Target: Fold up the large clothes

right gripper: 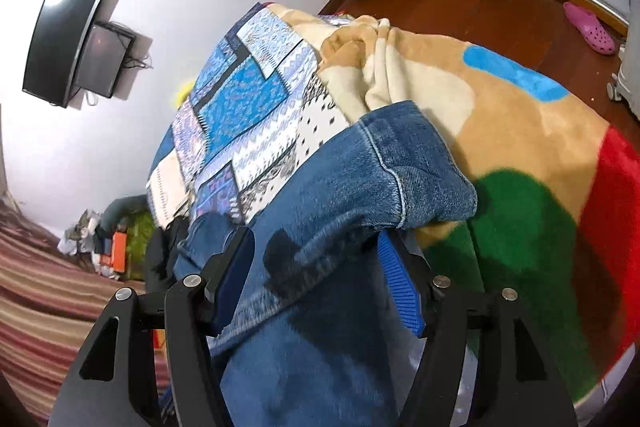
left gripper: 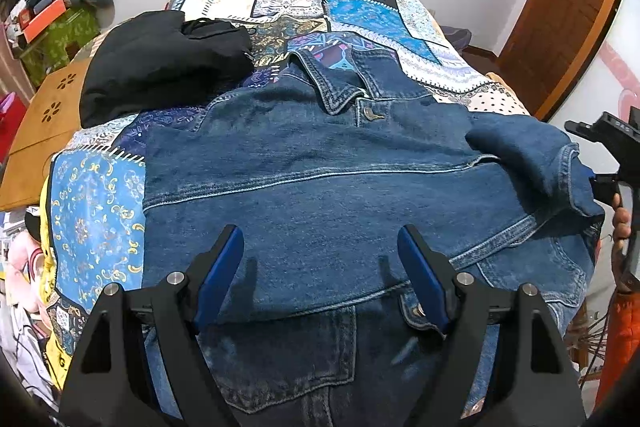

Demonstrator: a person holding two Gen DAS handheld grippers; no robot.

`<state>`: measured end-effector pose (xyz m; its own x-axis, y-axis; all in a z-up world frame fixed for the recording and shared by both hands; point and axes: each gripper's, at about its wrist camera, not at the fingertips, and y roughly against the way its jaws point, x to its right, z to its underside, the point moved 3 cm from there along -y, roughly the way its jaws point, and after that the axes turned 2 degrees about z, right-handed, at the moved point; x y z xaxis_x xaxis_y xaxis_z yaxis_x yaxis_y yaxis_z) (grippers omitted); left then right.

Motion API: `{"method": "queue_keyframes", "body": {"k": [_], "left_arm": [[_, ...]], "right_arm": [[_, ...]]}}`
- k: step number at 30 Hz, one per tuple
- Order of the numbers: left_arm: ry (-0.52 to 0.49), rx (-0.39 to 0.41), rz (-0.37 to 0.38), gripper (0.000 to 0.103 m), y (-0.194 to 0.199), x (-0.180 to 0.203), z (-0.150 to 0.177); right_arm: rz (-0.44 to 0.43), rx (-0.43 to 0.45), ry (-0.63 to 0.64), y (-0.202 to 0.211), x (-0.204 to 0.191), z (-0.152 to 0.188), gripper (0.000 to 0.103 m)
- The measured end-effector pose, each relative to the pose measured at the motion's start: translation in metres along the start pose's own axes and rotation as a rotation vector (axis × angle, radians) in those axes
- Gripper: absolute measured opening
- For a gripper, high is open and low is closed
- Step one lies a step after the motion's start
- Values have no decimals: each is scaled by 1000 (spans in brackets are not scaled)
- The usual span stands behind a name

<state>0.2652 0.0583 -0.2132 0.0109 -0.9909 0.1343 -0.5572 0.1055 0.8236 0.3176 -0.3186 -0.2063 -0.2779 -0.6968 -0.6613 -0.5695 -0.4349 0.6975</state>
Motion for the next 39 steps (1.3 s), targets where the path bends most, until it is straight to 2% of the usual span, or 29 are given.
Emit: {"method": "queue_keyframes", "body": {"k": [2,3,6,10,12,15,20,24,28,31,35,39], "left_arm": [[5,9,1,78,1,-3,-1],[10,12,1,78,1,-5,-1],[26,20,-1,78,2,-12,-2],[51,18,7,78,3,-22,1],[61,21,13,78,4,-26,2],[65,34,19,78,9,-30,5],[61,69,17,78,23,-36,8],[75,91,24,79,33,-43,10],[89,100,18,78,42,-51,14],[100,114,6,78,50,-58,17],[124,128,-7,79,63,-69,26],[156,111,-8,79,66,-81,35]], "right_arm": [[31,-2,25,-10,-1,-2,61],[39,-4,37,-12,0,-3,57],[65,18,92,-14,-6,-2,36],[123,101,186,3,-23,0,26],[131,151,214,17,-32,1,26],[129,198,287,31,-50,3,13],[33,194,392,50,-96,15,11],[-42,187,493,56,-144,38,11],[-127,113,592,43,-185,73,11],[-144,20,677,17,-205,104,11],[-124,-153,785,-32,-214,151,11],[-79,-373,857,-83,-207,201,14]]}}
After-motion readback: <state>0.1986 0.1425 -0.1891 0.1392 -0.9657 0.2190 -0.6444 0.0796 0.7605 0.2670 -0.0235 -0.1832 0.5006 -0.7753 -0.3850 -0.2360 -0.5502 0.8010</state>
